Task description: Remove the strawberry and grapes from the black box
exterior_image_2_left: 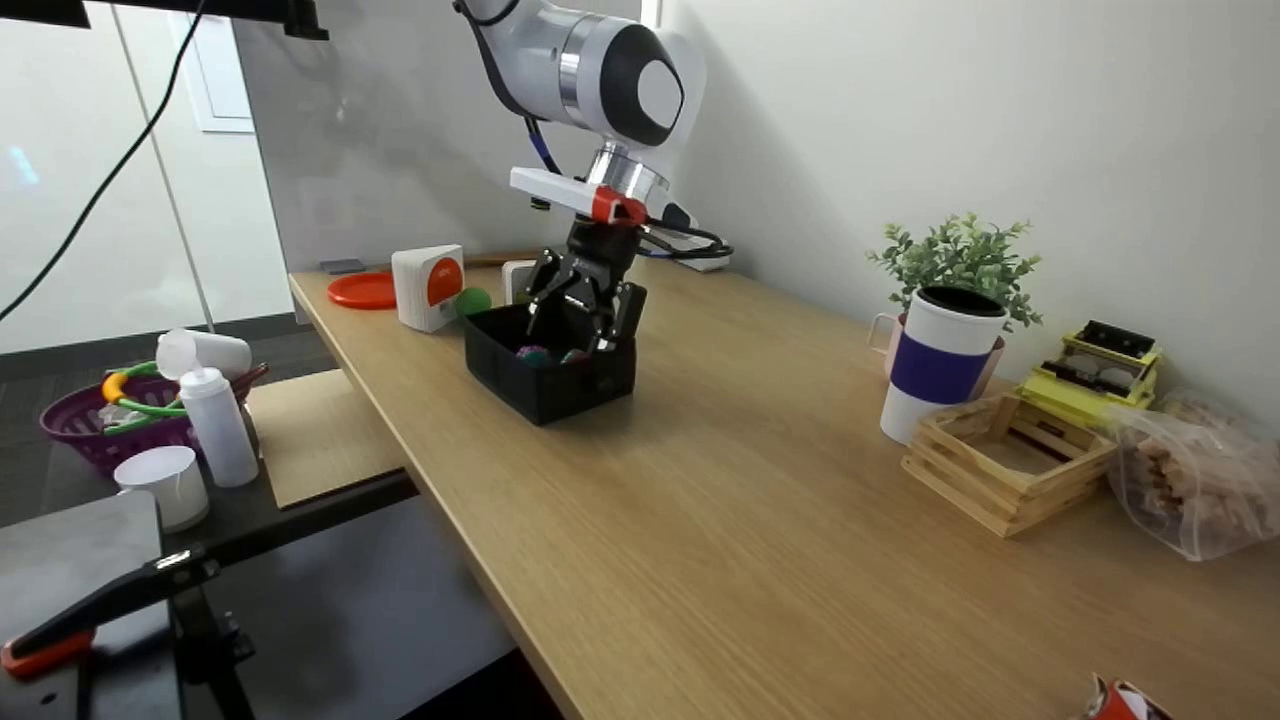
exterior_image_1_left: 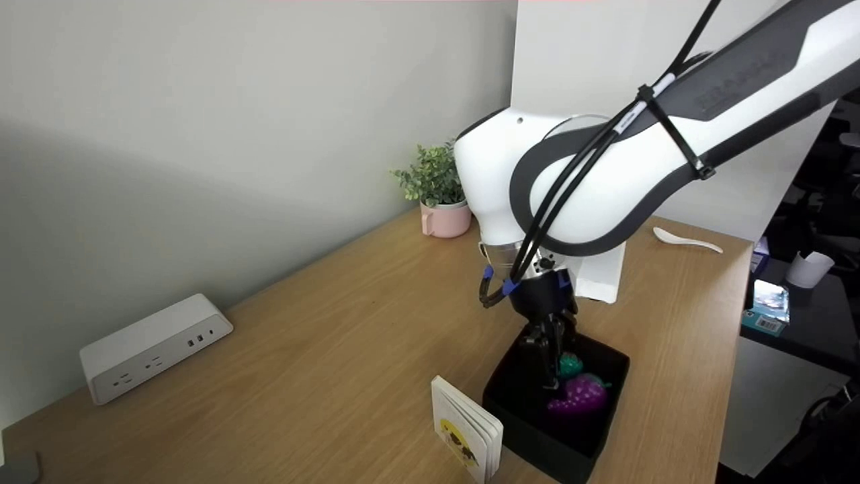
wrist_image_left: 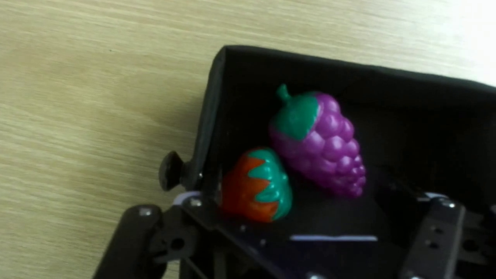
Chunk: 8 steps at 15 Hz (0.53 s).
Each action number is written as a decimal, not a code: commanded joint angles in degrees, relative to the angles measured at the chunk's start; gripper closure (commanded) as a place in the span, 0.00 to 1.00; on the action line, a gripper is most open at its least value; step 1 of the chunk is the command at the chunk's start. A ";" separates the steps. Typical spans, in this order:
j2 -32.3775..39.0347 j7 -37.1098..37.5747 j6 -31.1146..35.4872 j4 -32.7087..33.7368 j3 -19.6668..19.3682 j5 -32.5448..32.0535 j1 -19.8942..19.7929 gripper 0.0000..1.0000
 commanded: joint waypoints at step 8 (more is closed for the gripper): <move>4.84 -4.95 -1.15 5.71 1.17 3.56 -2.30 0.00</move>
